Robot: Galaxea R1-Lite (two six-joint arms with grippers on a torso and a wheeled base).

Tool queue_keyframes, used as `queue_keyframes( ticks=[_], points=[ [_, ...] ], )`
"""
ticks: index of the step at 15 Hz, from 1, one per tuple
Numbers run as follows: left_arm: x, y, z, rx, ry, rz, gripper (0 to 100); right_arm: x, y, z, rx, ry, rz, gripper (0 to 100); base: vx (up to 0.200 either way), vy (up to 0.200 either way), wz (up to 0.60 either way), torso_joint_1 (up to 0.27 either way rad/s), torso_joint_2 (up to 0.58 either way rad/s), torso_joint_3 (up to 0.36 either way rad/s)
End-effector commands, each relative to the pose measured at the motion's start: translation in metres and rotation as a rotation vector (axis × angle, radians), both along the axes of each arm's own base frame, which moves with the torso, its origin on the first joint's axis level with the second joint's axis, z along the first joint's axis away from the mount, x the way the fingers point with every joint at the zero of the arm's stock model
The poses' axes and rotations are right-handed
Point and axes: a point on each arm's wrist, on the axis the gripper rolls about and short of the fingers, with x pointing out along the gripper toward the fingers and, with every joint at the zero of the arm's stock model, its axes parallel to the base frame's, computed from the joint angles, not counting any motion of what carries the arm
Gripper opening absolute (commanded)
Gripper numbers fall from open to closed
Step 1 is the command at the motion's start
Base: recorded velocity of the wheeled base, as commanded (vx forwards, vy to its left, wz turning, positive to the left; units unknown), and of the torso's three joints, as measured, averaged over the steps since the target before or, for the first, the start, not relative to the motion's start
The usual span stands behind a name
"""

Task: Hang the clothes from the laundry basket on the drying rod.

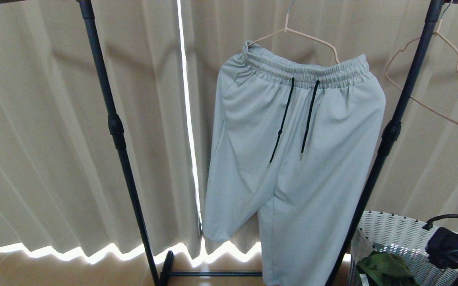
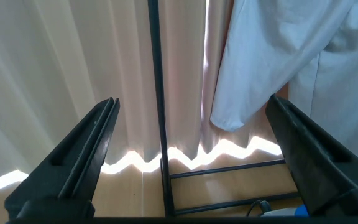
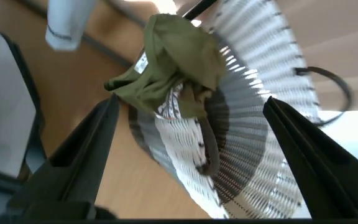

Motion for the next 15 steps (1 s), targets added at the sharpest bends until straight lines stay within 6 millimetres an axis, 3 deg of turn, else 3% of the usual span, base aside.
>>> queue_keyframes(
  ticks=[1, 9, 14, 15],
  points=[
    [0.000, 0.000, 0.000, 0.000, -0.001, 0.001, 100, 0.034, 0.000, -0.033, -0.008, 0.162, 0.008, 100, 0.000, 0.000, 0.00, 0.000, 0.00, 0.000],
    [0.000, 0.000, 0.000, -0.002, -0.001, 0.001, 100, 0.094, -0.005, -0.096, -0.062, 0.164, -0.046, 100, 0.000, 0.000, 0.00, 0.000, 0.00, 0.000],
    [0.000, 0.000, 0.000, -0.002, -0.001, 0.001, 100, 0.106, -0.006, -0.107, -0.061, 0.146, -0.048, 100, 0.000, 0.000, 0.00, 0.000, 0.00, 0.000],
    [0.000, 0.000, 0.000, -0.002, -0.001, 0.000, 100, 0.109, -0.006, -0.107, -0.059, 0.140, -0.047, 0, 0.000, 0.000, 0.00, 0.000, 0.00, 0.000]
  ],
)
